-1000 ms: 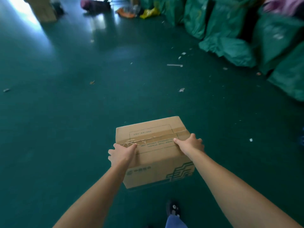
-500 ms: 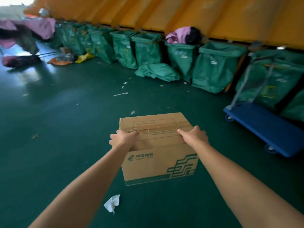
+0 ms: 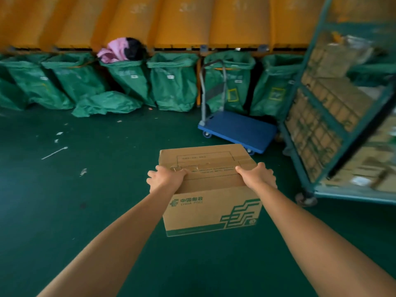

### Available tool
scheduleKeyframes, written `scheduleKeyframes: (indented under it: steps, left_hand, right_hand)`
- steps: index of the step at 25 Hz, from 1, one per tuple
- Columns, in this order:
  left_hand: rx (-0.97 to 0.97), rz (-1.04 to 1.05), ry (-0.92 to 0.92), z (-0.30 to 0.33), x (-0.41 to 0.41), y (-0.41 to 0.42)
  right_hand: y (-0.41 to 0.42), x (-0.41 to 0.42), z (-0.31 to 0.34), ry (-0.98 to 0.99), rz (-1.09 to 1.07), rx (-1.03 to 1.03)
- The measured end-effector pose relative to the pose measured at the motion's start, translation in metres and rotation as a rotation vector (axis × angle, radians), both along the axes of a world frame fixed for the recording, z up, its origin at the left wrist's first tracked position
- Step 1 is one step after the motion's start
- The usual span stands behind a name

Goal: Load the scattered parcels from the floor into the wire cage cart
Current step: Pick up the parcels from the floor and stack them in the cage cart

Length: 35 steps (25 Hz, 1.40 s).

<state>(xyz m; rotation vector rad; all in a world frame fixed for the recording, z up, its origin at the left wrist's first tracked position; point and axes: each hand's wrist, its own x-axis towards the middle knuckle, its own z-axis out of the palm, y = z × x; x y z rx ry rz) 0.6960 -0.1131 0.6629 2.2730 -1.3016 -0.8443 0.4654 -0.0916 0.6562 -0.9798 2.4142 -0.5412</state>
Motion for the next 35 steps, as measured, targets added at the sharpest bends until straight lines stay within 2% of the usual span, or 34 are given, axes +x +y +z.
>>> scheduleKeyframes:
  steps: [12, 20, 25, 30, 35]
  left_hand:
    - [0.157, -0.456, 0.017, -0.036, -0.285, -0.073]
    - [0.191, -0.644, -0.047, -0.046, -0.492, -0.072]
    - [0.246, -0.615, -0.017, -0.067, -0.636, -0.044]
    - [0.314, -0.545, 0.191, -0.072, -0.767, -0.031]
    - [0.342, -0.429, 0.294, -0.093, -0.878, -0.063]
  right_hand:
    - [0.04, -0.241, -0.018, -0.034, -0.535, 0.119]
    - [0.076, -0.423, -0.025, -0.09, -0.704, 0.088]
    - [0.102, -0.567, -0.034, -0.081, -0.713, 0.104]
    - [0.111, -0.713, -0.028, -0.022, -0.677, 0.133]
    - [0.081, -0.829, -0.039, -0.027, -0.611, 0.166]
